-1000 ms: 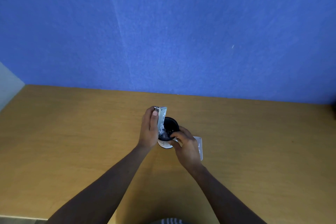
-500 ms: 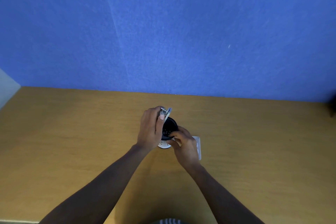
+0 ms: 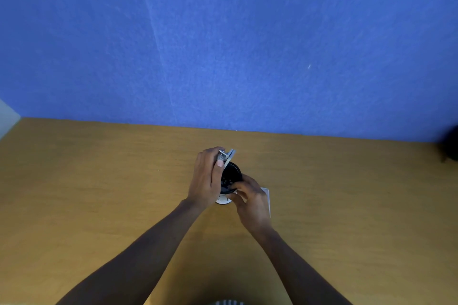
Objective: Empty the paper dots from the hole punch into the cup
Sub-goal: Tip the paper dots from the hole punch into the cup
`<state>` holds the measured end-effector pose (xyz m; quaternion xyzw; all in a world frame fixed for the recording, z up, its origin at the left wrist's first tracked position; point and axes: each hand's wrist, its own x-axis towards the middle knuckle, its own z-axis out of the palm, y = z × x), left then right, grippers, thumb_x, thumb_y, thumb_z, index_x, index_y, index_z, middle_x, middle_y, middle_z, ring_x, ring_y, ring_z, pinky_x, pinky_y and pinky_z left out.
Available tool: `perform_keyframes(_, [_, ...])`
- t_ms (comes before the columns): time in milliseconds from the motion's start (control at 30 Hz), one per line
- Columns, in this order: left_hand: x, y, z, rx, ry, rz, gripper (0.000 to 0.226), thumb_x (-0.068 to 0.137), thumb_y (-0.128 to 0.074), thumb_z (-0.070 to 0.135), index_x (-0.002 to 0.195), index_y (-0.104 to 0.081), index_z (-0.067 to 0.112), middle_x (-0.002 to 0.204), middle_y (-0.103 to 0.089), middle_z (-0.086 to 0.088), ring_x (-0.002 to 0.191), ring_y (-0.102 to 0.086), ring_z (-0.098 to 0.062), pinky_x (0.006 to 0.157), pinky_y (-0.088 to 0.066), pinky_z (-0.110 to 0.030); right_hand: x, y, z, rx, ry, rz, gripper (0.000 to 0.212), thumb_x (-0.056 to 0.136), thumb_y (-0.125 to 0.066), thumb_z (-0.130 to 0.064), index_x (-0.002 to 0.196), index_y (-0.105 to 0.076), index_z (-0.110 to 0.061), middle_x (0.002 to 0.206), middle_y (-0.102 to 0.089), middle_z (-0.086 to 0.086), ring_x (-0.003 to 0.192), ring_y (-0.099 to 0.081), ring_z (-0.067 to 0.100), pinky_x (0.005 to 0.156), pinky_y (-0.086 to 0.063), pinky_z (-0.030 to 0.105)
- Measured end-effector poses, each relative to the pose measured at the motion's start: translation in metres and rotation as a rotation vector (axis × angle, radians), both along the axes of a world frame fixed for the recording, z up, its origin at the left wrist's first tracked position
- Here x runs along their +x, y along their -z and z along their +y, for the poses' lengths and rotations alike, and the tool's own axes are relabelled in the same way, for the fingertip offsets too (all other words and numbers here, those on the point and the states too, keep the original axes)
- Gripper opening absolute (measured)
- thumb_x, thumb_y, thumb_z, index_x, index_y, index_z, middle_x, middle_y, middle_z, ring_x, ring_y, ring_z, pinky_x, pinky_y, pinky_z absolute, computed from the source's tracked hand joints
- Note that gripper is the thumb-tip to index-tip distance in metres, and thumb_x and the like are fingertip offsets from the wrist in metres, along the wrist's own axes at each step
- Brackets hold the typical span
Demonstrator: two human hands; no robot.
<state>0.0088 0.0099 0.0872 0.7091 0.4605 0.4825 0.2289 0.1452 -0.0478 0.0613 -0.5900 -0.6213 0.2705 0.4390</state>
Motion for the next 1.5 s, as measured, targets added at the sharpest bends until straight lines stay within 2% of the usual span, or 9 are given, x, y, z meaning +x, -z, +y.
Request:
perform_keyframes(167, [-0.001, -0.007, 0.000, 0.053, 0.056, 0.099, 0.036, 0.101, -0.027, 0.037, 0.124, -0.049, 0.019, 0.120, -0.044, 0.019, 0.114, -0.045, -0.007, 0.095, -0.037, -0.025, 0.001, 0.000, 0.000, 0.015, 0.019, 0.014, 0.024, 0.078, -0.073, 0.003, 0.096, -0.069, -0.013, 0.122, -0.063, 0.002, 0.105, -0.064, 0.015, 0.084, -0.058, 0.040])
perform_keyframes(333, [-0.005, -0.008, -0.004, 0.110, 0.136, 0.239, 0.039, 0.102, -0.026, 0.035, 0.124, -0.050, 0.014, 0.121, -0.055, -0.003, 0.114, -0.048, -0.018, 0.097, -0.036, -0.031, -0.001, -0.002, -0.002, 0.051, 0.000, -0.024, 0.025, 0.076, -0.073, 0.004, 0.094, -0.070, -0.013, 0.116, -0.065, 0.000, 0.102, -0.065, 0.012, 0.081, -0.058, 0.038])
perform_keyframes(567, [-0.003, -0.007, -0.002, 0.126, 0.173, 0.364, 0.040, 0.102, -0.026, 0.035, 0.127, -0.049, 0.014, 0.121, -0.055, -0.008, 0.115, -0.047, -0.022, 0.096, -0.036, -0.035, 0.001, -0.005, -0.004, 0.104, 0.016, -0.062, 0.027, 0.075, -0.075, 0.002, 0.091, -0.069, -0.019, 0.111, -0.065, -0.009, 0.098, -0.062, 0.003, 0.083, -0.047, 0.013])
perform_keyframes(800, [0.007, -0.009, -0.002, -0.185, 0.081, -0.110, 0.031, 0.101, -0.030, 0.039, 0.121, -0.051, 0.028, 0.119, -0.053, 0.016, 0.116, -0.048, -0.011, 0.096, -0.038, -0.023, 0.007, 0.005, -0.006, 0.061, 0.056, 0.003, 0.031, 0.074, -0.075, 0.004, 0.090, -0.067, -0.021, 0.116, -0.061, -0.010, 0.105, -0.062, 0.008, 0.083, -0.057, 0.038])
perform_keyframes(933, [0.013, -0.022, 0.001, -0.449, 0.073, -0.468, 0.032, 0.099, -0.028, 0.038, 0.108, -0.055, 0.024, 0.099, -0.060, 0.004, 0.085, -0.059, -0.001, 0.069, -0.048, -0.018, 0.016, 0.012, -0.007, 0.022, 0.107, 0.011, 0.029, 0.073, -0.075, 0.006, 0.088, -0.069, -0.018, 0.117, -0.064, -0.001, 0.103, -0.064, 0.019, 0.081, -0.058, 0.043])
perform_keyframes(1133, [0.012, -0.020, 0.003, -0.804, -0.090, -0.755, 0.037, 0.099, -0.033, 0.040, 0.086, -0.066, 0.030, 0.082, -0.071, 0.005, 0.078, -0.066, -0.015, 0.061, -0.052, -0.025, 0.048, 0.013, -0.005, 0.032, 0.285, -0.007, 0.023, 0.069, -0.076, 0.008, 0.084, -0.072, -0.009, 0.106, -0.065, 0.001, 0.090, -0.061, 0.002, 0.071, -0.043, -0.002])
perform_keyframes(1233, [0.012, -0.015, 0.003, -0.888, -0.088, -0.860, 0.035, 0.098, -0.034, 0.035, 0.103, -0.063, 0.015, 0.095, -0.066, -0.013, 0.084, -0.065, -0.030, 0.070, -0.052, -0.036, 0.069, 0.011, -0.002, 0.042, 0.349, -0.071, 0.020, 0.069, -0.077, 0.008, 0.080, -0.071, -0.007, 0.105, -0.069, 0.012, 0.086, -0.061, 0.009, 0.071, -0.036, -0.005])
perform_keyframes(1333, [0.014, -0.013, -0.001, -0.920, -0.040, -0.923, 0.039, 0.097, -0.034, 0.032, 0.110, -0.062, 0.009, 0.088, -0.067, -0.014, 0.073, -0.068, -0.027, 0.063, -0.054, -0.035, 0.092, 0.014, 0.000, 0.020, 0.391, -0.070, 0.017, 0.071, -0.077, 0.005, 0.083, -0.071, -0.006, 0.106, -0.069, 0.013, 0.089, -0.063, 0.017, 0.072, -0.037, -0.002])
perform_keyframes(1500, [0.017, -0.010, -0.004, -0.975, -0.020, -0.985, 0.041, 0.096, -0.033, 0.031, 0.116, -0.060, 0.006, 0.089, -0.065, -0.018, 0.072, -0.064, -0.027, 0.057, -0.054, -0.034, 0.119, 0.022, 0.006, -0.038, 0.467, -0.059, 0.017, 0.074, -0.078, -0.002, 0.089, -0.071, -0.005, 0.106, -0.069, 0.012, 0.096, -0.064, 0.027, 0.077, -0.046, 0.029])
